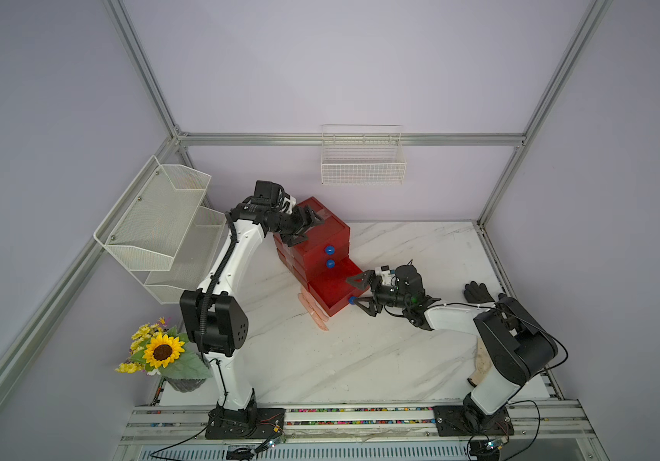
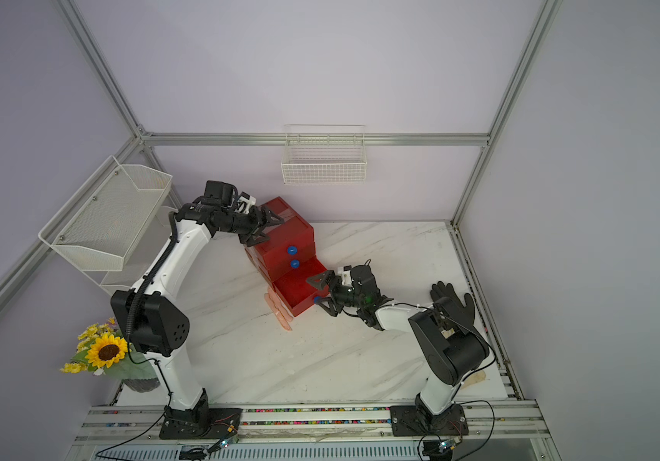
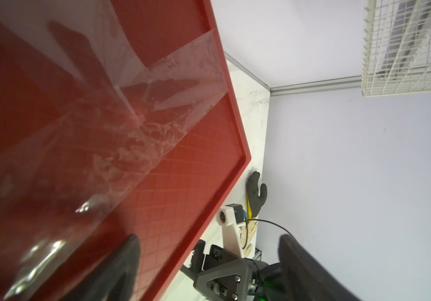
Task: Place the fruit knives into the drawer by color
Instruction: Open the drawer in the storage box, then pick up the fruit knife from the center of the board.
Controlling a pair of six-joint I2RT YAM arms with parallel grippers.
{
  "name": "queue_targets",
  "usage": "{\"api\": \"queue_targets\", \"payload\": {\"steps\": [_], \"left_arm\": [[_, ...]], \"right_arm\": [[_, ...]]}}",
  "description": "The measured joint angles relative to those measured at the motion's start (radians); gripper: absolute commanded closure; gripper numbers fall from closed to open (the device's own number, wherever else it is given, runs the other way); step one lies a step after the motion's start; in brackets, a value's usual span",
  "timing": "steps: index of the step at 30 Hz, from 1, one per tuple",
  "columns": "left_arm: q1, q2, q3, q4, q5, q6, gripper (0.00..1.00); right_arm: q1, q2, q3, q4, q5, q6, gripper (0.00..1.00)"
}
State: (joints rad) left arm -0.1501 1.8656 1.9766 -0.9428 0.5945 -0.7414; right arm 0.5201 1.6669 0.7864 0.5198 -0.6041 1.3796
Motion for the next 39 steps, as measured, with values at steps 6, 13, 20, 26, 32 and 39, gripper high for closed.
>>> {"api": "queue_targets", "payload": {"steps": [6,13,20,26,32,39], "left_arm": [[0.000,-0.179,-0.049,-0.104,-0.116,0.021,0.00],[0.001,-0.409,-0.282,-0.203,-0.289,0.009,0.00],[0.002,-0.504,-0.711,-0.160,-0.315,-0.019,0.00],[0.002,-0.558,-0.966,0.021,-0.258,-0.083,0.02],[-0.008,-0.563,-1.086,0.236,-0.195,-0.162,0.34],[-0.035,-0.438,-1.095,0.408,-0.145,-0.201,0.84]], "right_arm": [[0.000,-0.084,0.094,-0.206,0.044,-0.137,0.03],[0.002,-0.134,0.121,-0.307,0.078,-0.217,0.03],[0.008,-0.134,0.111,-0.312,0.090,-0.238,0.03],[0.013,-0.133,0.106,-0.312,0.090,-0.241,0.03],[0.013,-0.128,0.106,-0.312,0.087,-0.245,0.03],[0.013,-0.116,0.106,-0.323,0.082,-0.259,0.03]]}}
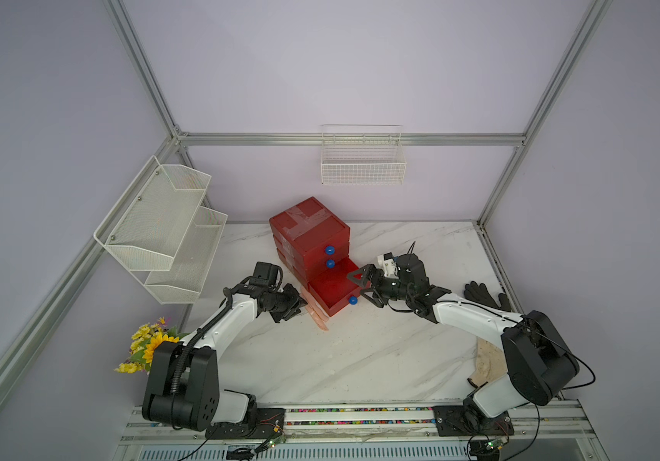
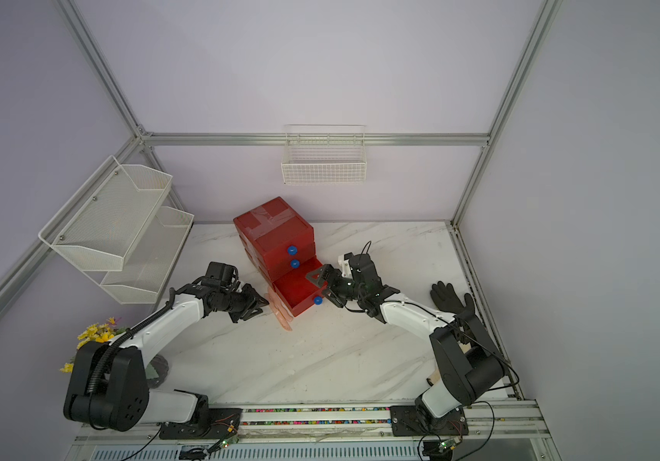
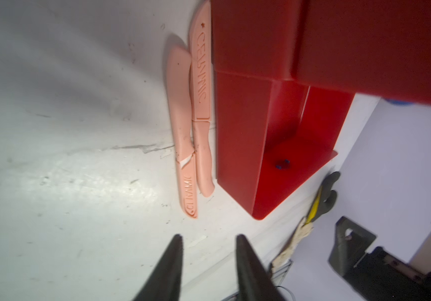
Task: Place the fruit knives into the drawer by color
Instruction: Pick up the fruit knife from the center of the board.
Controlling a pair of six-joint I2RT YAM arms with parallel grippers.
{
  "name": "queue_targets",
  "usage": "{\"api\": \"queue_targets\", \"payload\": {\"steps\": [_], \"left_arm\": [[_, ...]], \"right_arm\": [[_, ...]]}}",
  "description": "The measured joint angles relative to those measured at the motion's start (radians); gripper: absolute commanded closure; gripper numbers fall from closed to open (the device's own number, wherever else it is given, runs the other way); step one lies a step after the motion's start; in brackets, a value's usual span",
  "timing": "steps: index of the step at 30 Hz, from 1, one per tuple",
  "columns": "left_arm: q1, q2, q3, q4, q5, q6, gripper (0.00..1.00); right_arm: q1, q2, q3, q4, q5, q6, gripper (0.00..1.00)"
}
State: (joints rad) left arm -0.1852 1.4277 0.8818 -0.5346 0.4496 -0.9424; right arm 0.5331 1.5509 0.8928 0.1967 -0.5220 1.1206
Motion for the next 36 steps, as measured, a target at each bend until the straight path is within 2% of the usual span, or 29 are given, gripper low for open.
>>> {"api": "queue_targets", "payload": {"steps": [2,6,13,28,36], "left_arm": [[-0.007,0.062,0.006,0.038,0.013,-0.003,0.95],[-0.019,0.163,0.022,0.079,0.032,-0.008,1.00],[-0.052,0.267,0.060,0.129,0.045,0.006,1.00],[-0.058,0.273,-0.018,0.210,0.056,0.021,1.00],[-0.058,0.166,-0.141,0.230,0.058,0.022,1.00]], "right_arm": [[0.000,0.000,0.000,-0.012,0.000,-0.004,0.03],[0.000,0.000,0.001,-0.037,-0.003,-0.012,0.03],[0.000,0.000,0.001,-0.060,-0.011,-0.027,0.03],[0.000,-0.016,-0.004,-0.066,-0.011,-0.027,0.03],[0.000,-0.018,-0.021,-0.069,-0.011,-0.027,0.03]]}}
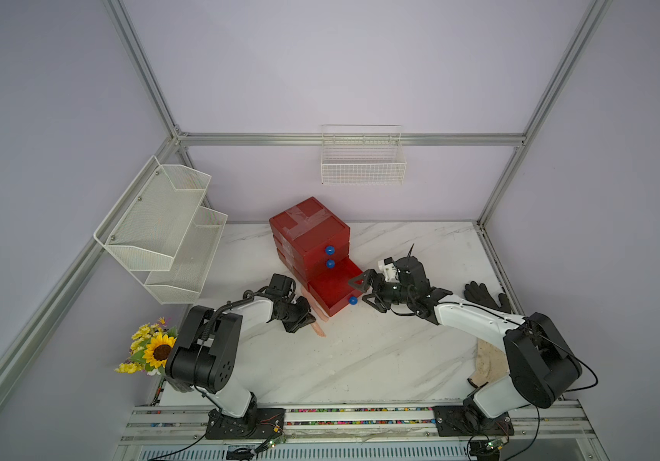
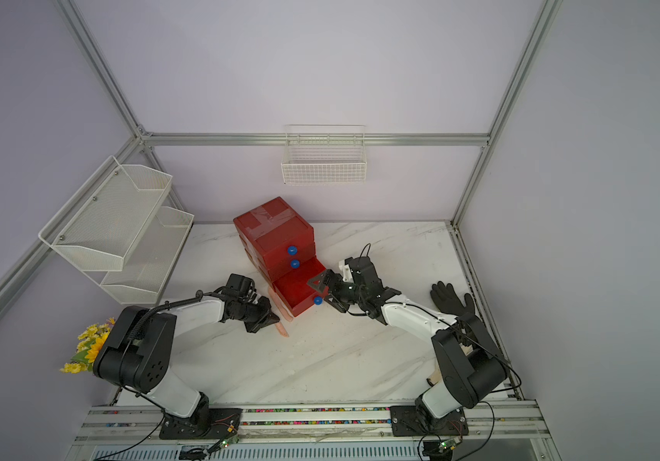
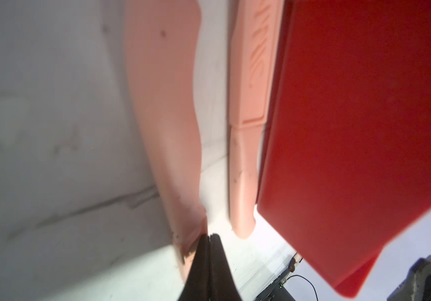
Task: Place the fruit knives into the drawer by color
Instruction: Pick up the fruit knife from the center of the board.
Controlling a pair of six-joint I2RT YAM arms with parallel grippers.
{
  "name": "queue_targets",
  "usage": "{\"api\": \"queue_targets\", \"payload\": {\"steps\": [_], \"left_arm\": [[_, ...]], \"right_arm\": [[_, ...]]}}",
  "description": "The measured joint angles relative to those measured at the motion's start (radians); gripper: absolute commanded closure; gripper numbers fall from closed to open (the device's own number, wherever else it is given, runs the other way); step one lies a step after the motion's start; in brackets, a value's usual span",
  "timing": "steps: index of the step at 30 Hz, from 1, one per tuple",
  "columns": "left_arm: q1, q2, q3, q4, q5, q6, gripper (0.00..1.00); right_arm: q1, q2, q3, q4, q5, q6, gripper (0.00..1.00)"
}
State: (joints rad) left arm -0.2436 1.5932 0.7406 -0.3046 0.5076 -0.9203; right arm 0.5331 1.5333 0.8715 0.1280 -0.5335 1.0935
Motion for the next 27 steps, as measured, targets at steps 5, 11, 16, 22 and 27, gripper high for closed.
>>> {"api": "queue_targets", "payload": {"steps": [5,11,16,22,27], "left_arm": [[0.000,-0.103,-0.101,-0.001,-0.001,-0.004,1.00],[-0.001,-0.248,-0.207,-0.052,-0.006,-0.006,0.98],[-0.002,-0.301,-0.177,-0.130,-0.014,0.017,0.59],[-0.005,-0.354,0.009,-0.304,-0.100,0.024,0.00],[-0.013,-0.234,0.275,-0.530,-0.264,0.105,0.04]], "right_arm": [[0.000,-0.005,-0.005,-0.002,-0.002,0.000,0.03],[0.000,-0.038,-0.022,-0.008,-0.005,-0.008,0.03],[0.000,-0.056,-0.060,-0.010,-0.007,-0.008,0.03],[0.000,-0.056,-0.070,-0.013,-0.007,-0.011,0.03],[0.000,-0.056,-0.071,-0.005,-0.006,-0.013,0.03]]}}
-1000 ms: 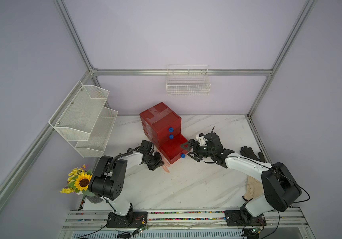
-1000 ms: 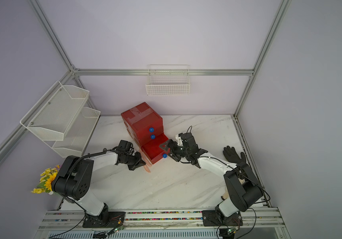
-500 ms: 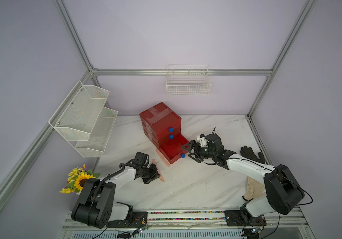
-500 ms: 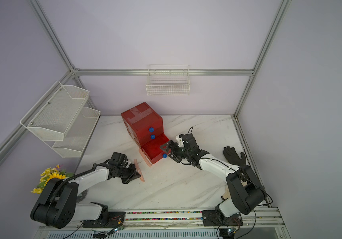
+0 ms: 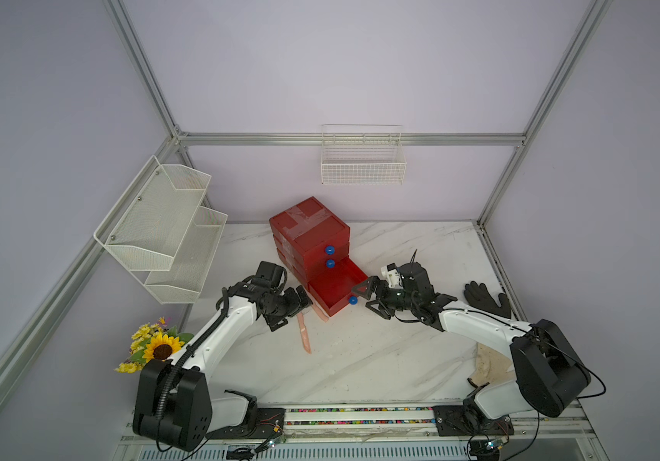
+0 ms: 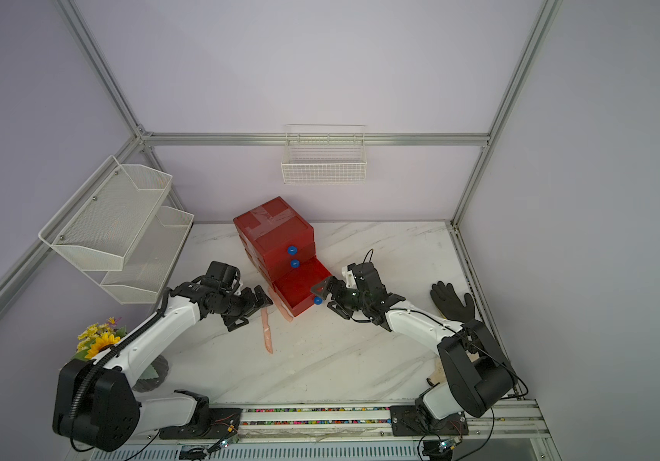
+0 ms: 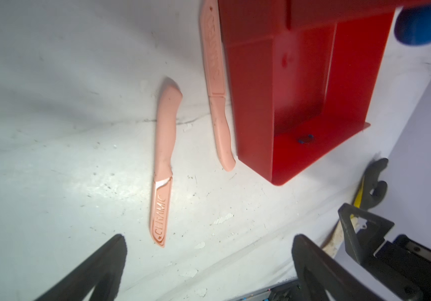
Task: Place the fruit knives into the drawer by color
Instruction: Pick up the fruit knife from the center of the board.
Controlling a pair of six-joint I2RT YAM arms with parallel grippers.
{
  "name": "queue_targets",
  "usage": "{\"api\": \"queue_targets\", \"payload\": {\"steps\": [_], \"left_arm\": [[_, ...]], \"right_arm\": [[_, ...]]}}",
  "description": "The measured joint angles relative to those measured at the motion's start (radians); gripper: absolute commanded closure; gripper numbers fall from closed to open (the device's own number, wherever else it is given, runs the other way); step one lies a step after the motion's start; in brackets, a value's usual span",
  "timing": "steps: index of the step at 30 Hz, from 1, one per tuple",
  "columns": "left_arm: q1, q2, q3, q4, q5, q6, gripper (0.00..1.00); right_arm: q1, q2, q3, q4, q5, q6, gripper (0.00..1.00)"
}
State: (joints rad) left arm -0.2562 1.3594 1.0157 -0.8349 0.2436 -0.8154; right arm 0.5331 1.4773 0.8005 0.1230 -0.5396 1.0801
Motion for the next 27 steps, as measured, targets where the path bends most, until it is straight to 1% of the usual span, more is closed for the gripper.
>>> {"api": "queue_targets", "payload": {"steps": [3,7,11,16,21,27], "left_arm": [[-0.015,0.102,0.066,-0.070,-0.084,0.035,0.09],[-0.047,0.172,0.064,-0.132,-0.155,0.057,0.12],[-0.081,0.211,0.040,-0.135,-0.201,0.067,0.13],[-0.106,0.270,0.006,-0.120,-0.227,0.076,0.14],[-0.112,0.319,0.002,-0.090,-0.245,0.079,0.15],[-0.112,0.332,0.016,-0.060,-0.257,0.079,0.17]], "right_arm": [[0.000,0.000,-0.009,0.016,0.000,0.001,0.03],[0.000,0.000,-0.026,0.027,0.003,0.008,0.03],[0.000,0.000,-0.031,0.027,0.008,0.008,0.03],[0.000,0.000,-0.031,0.026,0.008,0.006,0.03],[0.000,0.000,-0.031,0.026,0.008,0.006,0.03],[0.000,0.000,-0.031,0.026,0.008,0.006,0.03]]}}
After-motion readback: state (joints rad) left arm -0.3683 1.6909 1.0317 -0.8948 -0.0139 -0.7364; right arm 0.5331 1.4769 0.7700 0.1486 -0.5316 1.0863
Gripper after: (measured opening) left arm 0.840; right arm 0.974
